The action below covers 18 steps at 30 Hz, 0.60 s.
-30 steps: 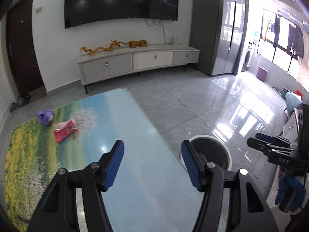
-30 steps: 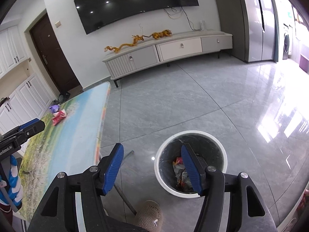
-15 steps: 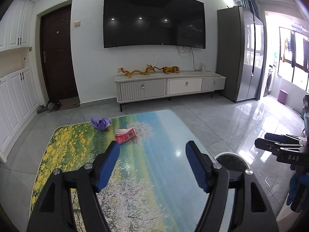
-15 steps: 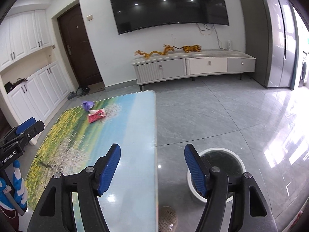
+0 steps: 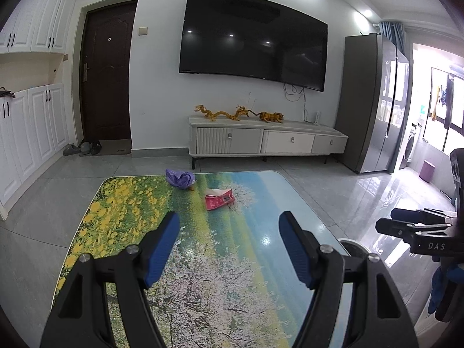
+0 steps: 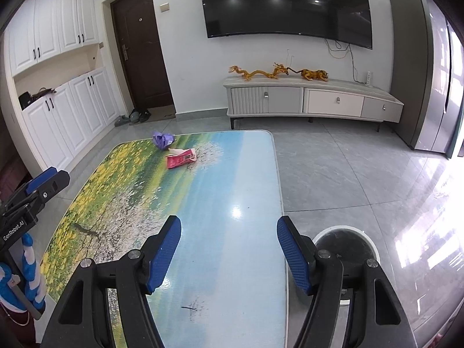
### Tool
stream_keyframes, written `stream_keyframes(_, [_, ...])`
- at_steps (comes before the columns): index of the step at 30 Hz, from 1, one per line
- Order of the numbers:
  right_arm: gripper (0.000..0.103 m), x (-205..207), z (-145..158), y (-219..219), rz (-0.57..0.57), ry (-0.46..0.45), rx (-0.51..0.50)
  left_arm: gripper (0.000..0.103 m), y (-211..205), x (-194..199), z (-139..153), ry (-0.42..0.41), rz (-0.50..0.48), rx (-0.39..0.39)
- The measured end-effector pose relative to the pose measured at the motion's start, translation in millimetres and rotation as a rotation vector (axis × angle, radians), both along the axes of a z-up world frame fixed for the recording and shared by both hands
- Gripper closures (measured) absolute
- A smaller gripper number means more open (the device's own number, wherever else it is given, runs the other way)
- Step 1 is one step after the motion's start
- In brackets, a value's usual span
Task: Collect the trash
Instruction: 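Return both open tools from the bin to the table, then grasp the purple bag with the left gripper while the right gripper grasps the pink packet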
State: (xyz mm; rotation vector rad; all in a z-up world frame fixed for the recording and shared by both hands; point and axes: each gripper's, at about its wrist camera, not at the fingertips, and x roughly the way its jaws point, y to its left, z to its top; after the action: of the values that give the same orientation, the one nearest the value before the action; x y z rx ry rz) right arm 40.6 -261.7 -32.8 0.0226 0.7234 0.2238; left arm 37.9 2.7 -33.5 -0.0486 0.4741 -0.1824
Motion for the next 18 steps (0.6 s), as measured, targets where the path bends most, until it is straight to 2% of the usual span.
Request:
stream_keyframes(3, [0.036,1,2,14,0.021,0.007,-0.021,0.033,17,1,-4,0.011,0.016,-0.026])
stream_keyframes(5, [0.036,4,3,22,0.038,0.011,-0.033,0.029,30,4,-10,0.022,0.027,-0.04])
stream_keyframes(10, [0.033,20,-1,41,0.084,0.027,-0.053,0.025,66,19,-26,0.06,0.063,-0.041])
stream_keyframes(14, [0.032,42,-16,53,0.124,0.062,-0.06,0.025,88,43,-37,0.096,0.075,-0.03])
stream_keyframes(18, [0.032,69,-32,58,0.159,0.1,-0.047,0.025,104,77,-45,0.134,0.074,-0.055])
